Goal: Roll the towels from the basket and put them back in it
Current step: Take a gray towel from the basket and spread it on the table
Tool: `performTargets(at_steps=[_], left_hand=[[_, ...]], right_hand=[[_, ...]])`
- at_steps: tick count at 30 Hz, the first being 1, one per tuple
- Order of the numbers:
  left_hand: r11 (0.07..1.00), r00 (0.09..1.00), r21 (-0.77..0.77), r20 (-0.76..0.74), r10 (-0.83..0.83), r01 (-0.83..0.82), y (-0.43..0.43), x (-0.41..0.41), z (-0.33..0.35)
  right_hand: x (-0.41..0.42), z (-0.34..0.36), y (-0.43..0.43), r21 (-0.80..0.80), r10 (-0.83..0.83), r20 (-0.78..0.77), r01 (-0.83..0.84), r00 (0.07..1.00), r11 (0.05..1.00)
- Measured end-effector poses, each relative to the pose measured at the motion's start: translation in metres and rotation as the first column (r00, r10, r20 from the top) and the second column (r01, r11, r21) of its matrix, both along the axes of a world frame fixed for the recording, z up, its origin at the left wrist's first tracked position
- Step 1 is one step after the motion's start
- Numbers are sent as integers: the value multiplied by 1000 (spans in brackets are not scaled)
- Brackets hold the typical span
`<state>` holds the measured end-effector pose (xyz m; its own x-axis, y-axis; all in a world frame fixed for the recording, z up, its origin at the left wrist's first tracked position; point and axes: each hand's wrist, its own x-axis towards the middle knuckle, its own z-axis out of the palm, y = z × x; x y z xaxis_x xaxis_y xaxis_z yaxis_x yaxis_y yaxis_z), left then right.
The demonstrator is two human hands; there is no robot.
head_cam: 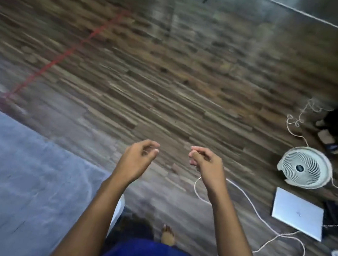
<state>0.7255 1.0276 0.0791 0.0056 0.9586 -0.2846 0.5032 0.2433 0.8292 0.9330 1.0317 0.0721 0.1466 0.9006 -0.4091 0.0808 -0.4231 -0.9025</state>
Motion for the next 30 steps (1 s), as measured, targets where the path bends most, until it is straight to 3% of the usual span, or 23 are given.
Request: performTargets(at_steps=[8,17,21,27,30], left_hand=[[994,994,26,44,101,-103,166,-36,-7],[941,942,51,32,333,-334,322,-149,7],[806,809,114,-33,587,-581,337,-212,18],[475,460,116,-136,877,-872,317,-315,9],[242,220,151,-149,964,-959,303,-353,4]], right_hand=[[-23,5,193,4,188,99,-190,977,982],[-154,15,407,-4,470,103,-472,877,881],[-248,17,464,19,664,144,-673,733,739],[-426,6,505,35,931,86,-935,355,353],[-508,-5,509,2,986,75,-989,146,146]])
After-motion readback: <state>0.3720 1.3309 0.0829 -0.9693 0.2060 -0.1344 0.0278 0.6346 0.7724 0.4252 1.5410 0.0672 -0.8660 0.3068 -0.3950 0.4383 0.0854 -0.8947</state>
